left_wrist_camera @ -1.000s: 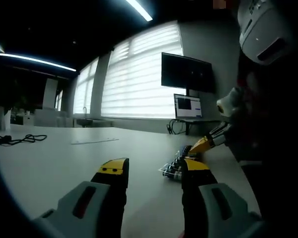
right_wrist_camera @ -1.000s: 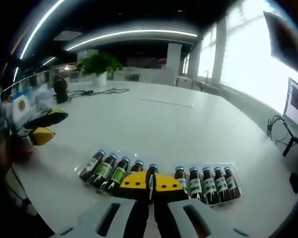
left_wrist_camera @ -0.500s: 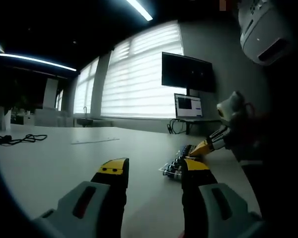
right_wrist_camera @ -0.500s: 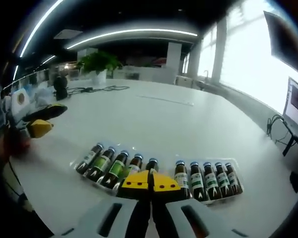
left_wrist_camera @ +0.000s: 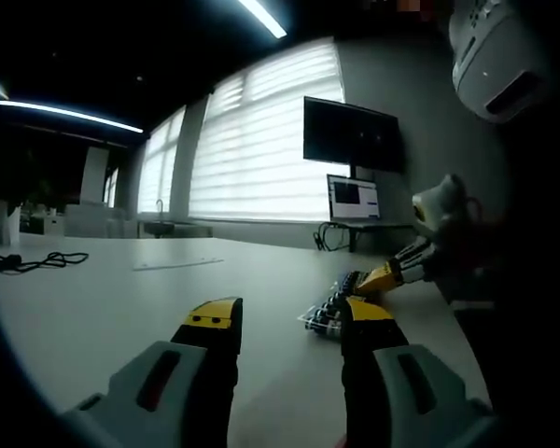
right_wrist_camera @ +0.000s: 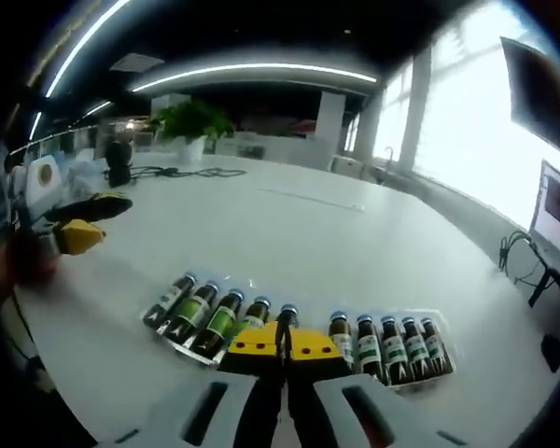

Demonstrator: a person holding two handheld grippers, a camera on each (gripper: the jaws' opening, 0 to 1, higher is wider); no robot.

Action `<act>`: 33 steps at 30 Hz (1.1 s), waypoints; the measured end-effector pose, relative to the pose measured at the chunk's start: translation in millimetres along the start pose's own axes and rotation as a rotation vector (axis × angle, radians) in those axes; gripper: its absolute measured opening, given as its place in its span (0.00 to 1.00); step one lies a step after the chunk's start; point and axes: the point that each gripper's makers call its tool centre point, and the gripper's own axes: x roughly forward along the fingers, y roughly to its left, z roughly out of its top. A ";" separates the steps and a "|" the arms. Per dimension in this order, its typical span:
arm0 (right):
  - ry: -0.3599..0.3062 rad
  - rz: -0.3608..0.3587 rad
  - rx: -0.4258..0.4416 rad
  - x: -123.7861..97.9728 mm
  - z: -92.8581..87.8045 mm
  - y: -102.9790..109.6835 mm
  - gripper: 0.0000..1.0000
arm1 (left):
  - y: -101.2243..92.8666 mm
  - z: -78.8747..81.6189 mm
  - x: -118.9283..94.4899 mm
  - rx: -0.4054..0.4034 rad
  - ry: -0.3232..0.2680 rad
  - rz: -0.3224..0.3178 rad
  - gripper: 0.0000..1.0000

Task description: Grip medicine bottles put into box

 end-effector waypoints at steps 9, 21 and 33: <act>-0.033 0.124 0.029 14.8 11.0 43.2 0.04 | 1.5 0.6 -0.1 -0.006 0.000 0.009 0.35; -0.010 0.158 0.007 20.7 -1.6 45.3 0.04 | 4.7 -3.7 1.1 0.008 0.025 0.034 0.35; -0.139 0.184 0.047 8.9 34.5 36.2 0.07 | 6.2 -4.1 1.4 0.012 0.031 0.045 0.35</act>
